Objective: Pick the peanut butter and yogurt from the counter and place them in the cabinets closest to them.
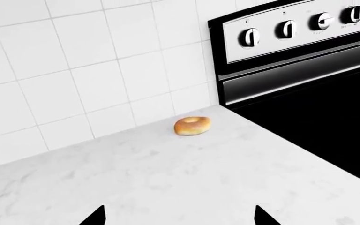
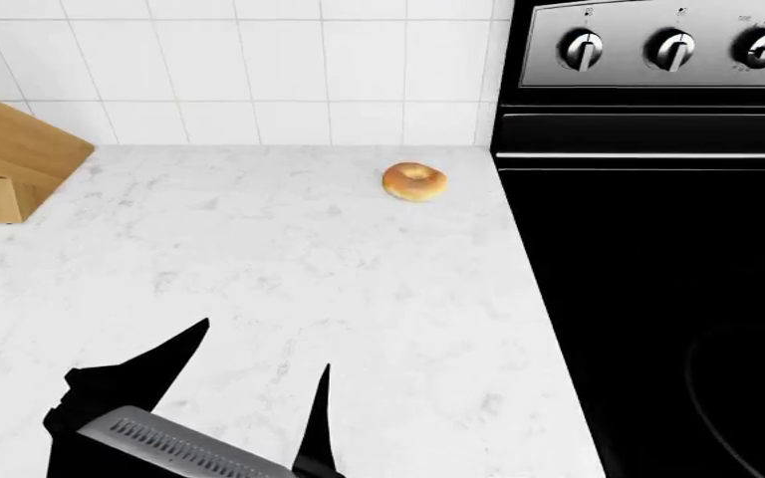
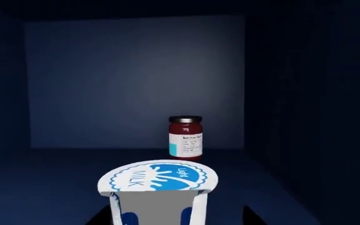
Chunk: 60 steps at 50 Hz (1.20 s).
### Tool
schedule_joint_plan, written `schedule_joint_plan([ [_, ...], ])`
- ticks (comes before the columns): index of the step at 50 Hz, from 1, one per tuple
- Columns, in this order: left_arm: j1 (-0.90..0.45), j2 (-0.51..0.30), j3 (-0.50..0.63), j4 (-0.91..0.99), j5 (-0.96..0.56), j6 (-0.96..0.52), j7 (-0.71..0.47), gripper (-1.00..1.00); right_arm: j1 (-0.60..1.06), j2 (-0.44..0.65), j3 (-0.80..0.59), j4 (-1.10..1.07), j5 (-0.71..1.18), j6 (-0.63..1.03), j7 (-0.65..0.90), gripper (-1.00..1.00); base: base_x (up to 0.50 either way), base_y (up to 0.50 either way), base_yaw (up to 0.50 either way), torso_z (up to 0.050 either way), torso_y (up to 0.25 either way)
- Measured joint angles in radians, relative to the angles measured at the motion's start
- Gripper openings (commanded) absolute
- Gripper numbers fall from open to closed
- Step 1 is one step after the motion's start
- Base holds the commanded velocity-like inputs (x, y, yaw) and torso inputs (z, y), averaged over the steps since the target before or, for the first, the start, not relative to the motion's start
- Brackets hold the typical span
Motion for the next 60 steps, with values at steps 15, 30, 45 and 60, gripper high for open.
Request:
schedule_joint_plan([
  [15, -0.001, -0.004, 0.006, 0.0, 0.013, 0.004, 0.0, 1.0, -0.01, 0.049, 0.03, -0.106, 0.048, -0.002, 0.074, 1.0, 0.0, 0.0, 0.0, 0.0, 0.0],
  [30, -0.011, -0.006, 0.016, 0.0, 0.018, 0.009, 0.0, 1.0, -0.021, 0.108, 0.076, -0.257, 0.123, 0.015, 0.17, 1.0, 0.0, 0.0, 0.0, 0.0, 0.0],
  [45, -0.016, -0.004, 0.018, 0.0, 0.021, 0.006, 0.0, 1.0, -0.043, 0.155, 0.114, -0.425, 0.199, 0.011, 0.27, 1.0, 0.0, 0.0, 0.0, 0.0, 0.0],
  [60, -0.001, 0.003, -0.005, 0.0, 0.014, -0.015, 0.0, 1.0, -0.062, 0.183, 0.134, -0.52, 0.233, 0.01, 0.324, 1.0, 0.0, 0.0, 0.0, 0.0, 0.0],
])
